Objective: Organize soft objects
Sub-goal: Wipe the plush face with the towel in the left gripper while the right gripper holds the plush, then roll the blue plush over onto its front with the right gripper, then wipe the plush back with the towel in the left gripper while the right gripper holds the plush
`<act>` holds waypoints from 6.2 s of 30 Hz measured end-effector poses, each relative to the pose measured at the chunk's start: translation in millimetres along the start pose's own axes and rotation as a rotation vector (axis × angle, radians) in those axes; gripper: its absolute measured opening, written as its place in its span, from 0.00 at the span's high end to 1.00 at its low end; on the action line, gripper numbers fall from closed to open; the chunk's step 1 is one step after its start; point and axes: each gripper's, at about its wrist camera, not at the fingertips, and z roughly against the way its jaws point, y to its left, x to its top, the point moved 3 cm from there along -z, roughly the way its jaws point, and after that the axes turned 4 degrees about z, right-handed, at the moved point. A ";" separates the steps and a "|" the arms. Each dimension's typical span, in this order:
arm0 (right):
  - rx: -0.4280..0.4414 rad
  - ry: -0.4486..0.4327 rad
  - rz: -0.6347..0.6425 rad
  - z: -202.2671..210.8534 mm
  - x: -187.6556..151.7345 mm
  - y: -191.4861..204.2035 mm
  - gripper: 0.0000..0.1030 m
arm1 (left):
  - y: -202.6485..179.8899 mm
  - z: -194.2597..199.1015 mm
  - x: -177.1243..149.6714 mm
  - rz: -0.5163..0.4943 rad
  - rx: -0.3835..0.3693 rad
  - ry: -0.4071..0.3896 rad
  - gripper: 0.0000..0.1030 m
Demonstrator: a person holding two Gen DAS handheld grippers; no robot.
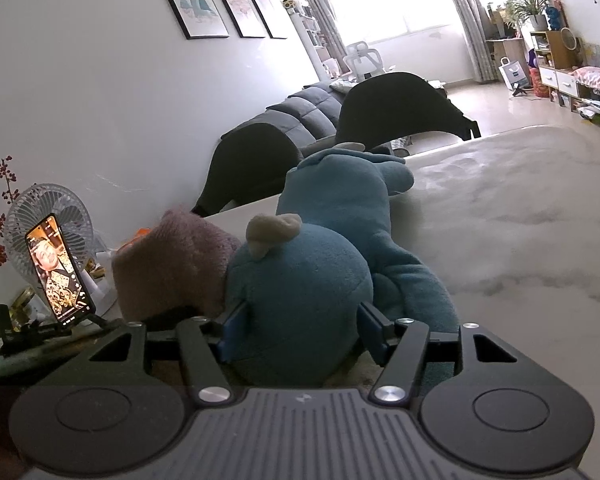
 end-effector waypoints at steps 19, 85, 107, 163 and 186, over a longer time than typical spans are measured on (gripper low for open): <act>0.007 -0.004 -0.011 0.1 -1.5 -1.6 0.36 | 9.3 10.8 9.9 0.064 0.000 -0.008 0.81; -0.037 0.223 -0.030 -49.0 91.6 -8.4 0.09 | 33.3 6.3 1.4 -0.018 0.184 0.038 0.79; -0.384 0.570 0.403 -203.3 101.0 43.1 0.03 | 53.5 27.0 9.5 0.007 0.236 0.014 0.79; -0.384 0.188 0.667 62.6 -24.6 11.8 0.09 | 10.4 1.3 -3.6 -0.055 0.079 0.011 0.76; -0.325 -0.089 0.291 75.0 -15.5 6.2 0.16 | -0.8 21.4 3.1 -0.080 0.107 -0.022 0.77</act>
